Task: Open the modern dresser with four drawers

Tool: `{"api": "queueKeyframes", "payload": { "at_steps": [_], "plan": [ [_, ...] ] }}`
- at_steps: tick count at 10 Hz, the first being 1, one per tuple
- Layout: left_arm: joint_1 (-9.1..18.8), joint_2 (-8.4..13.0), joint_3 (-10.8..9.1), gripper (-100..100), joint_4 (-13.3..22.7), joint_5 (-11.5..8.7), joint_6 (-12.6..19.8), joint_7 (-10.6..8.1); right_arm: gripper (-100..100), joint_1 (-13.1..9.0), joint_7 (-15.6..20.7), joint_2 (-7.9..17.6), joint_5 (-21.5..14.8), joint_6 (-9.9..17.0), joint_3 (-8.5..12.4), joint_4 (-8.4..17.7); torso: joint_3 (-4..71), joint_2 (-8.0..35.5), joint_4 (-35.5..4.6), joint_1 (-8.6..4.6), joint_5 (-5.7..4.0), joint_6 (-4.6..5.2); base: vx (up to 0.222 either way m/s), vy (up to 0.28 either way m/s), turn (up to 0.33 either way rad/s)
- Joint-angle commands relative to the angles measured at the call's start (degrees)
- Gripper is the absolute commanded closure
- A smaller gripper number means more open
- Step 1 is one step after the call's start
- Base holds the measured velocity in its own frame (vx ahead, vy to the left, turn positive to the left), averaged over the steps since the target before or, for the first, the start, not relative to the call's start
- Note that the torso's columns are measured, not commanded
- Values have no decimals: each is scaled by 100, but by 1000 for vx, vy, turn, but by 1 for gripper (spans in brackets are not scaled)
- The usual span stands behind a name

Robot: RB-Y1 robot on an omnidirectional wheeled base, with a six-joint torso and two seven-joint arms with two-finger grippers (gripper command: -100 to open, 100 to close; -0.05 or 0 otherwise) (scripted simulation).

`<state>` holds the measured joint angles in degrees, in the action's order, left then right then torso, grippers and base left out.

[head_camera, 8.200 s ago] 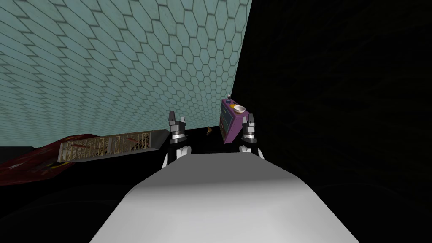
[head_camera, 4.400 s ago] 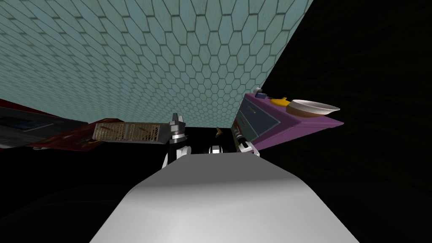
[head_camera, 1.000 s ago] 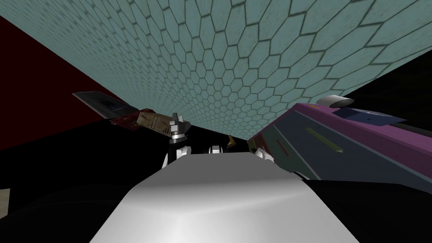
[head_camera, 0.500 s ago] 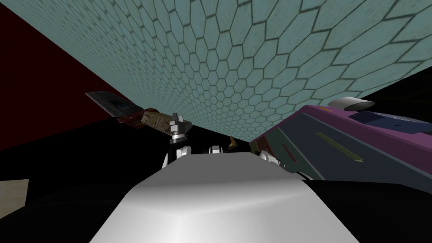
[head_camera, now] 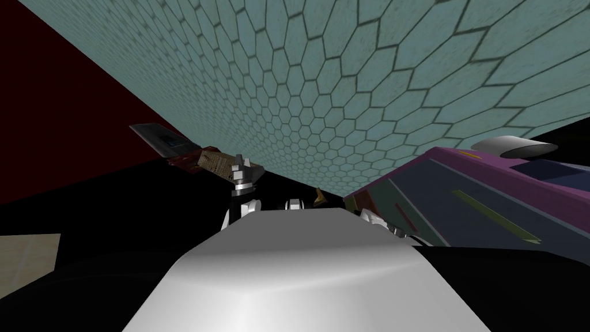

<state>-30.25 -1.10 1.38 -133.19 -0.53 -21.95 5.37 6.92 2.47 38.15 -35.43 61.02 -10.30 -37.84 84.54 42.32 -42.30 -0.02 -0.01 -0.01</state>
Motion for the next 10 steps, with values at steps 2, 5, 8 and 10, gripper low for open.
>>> {"api": "queueKeyframes", "payload": {
  "at_steps": [2,5,8,10],
  "plan": [
    [0,0,0,0,0,0,0,0,-100,-55,-75,111,-148,233,-23,478,4,-6,2,0,1,0,46,11,66],
    [0,0,0,0,0,0,0,0,-100,-29,-124,140,-202,314,-34,590,3,-3,1,4,1,1,41,12,39],
    [0,0,0,0,0,0,0,0,100,-45,-67,164,-181,353,-18,574,-2,3,-1,-1,0,1,15,35,5],
    [0,-1,1,0,0,0,0,0,100,-65,-21,185,-159,361,-4,566,11,-16,5,35,12,0,45,160,9]
  ]
}}
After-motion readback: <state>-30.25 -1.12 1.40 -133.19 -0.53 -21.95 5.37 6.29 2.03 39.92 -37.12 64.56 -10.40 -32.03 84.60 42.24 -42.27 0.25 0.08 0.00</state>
